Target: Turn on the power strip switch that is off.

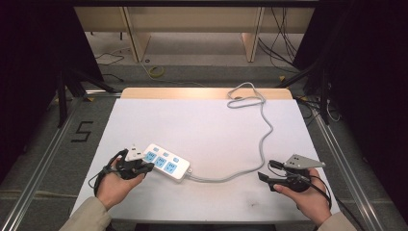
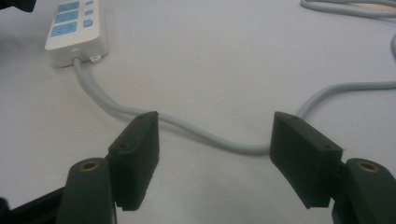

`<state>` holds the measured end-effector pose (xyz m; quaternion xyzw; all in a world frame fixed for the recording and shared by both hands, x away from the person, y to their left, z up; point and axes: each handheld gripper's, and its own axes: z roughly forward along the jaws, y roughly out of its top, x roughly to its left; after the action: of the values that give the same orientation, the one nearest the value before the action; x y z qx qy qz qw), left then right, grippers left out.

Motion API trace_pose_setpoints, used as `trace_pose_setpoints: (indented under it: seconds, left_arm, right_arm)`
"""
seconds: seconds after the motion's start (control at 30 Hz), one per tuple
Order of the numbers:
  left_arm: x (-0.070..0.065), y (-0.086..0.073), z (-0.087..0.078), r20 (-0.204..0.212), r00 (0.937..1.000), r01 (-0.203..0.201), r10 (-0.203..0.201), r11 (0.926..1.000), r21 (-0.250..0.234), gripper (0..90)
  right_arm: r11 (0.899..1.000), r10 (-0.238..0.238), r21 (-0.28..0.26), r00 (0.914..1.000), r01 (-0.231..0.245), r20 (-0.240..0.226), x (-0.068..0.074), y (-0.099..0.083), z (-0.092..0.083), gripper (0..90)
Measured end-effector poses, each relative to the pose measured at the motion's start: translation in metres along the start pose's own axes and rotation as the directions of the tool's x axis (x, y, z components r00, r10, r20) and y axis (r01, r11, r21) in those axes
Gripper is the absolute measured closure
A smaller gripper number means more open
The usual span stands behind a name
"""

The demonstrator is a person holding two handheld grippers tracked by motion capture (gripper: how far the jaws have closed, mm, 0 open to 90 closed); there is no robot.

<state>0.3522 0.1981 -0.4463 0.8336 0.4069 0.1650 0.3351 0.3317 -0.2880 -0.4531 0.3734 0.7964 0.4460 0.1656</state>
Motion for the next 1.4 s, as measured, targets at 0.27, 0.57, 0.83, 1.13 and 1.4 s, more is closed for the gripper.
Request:
trace_pose_setpoints:
  seconds: [0.27, 0.57, 0.83, 1.13, 1.4]
  left_arm:
    - [0.002, 0.005, 0.001, 0.019, 0.9991, 0.038, -0.038, 0.9993, -0.004, 89.7]
    - [0.002, 0.016, 0.006, 0.018, 0.9993, 0.032, -0.032, 0.9994, 0.010, 89.7]
    - [0.001, 0.025, 0.011, 0.018, 0.9994, 0.029, -0.029, 0.9993, 0.024, 89.8]
    - [-0.001, 0.034, 0.017, 0.016, 0.9997, 0.019, -0.020, 0.9994, 0.028, 89.8]
    - [-0.002, 0.041, 0.021, 0.021, 0.9998, 0.006, -0.007, 0.9992, 0.039, 89.8]
  right_arm:
    - [1.000, -0.003, 0.002, 1.0000, 0.003, -0.003, 0.000, 0.000, 0.001, 32.6]
    - [1.000, -0.002, 0.006, 1.0000, 0.002, -0.005, 0.000, 0.000, 0.002, 32.2]
    - [1.000, 0.003, 0.014, 0.9999, -0.003, -0.015, 0.000, -0.001, 0.003, 30.8]
    - [1.000, 0.004, 0.016, 0.9999, -0.004, -0.012, 0.000, -0.001, 0.003, 30.2]
    - [1.000, 0.005, 0.016, 0.9999, -0.005, -0.013, 0.000, -0.001, 0.003, 30.0]
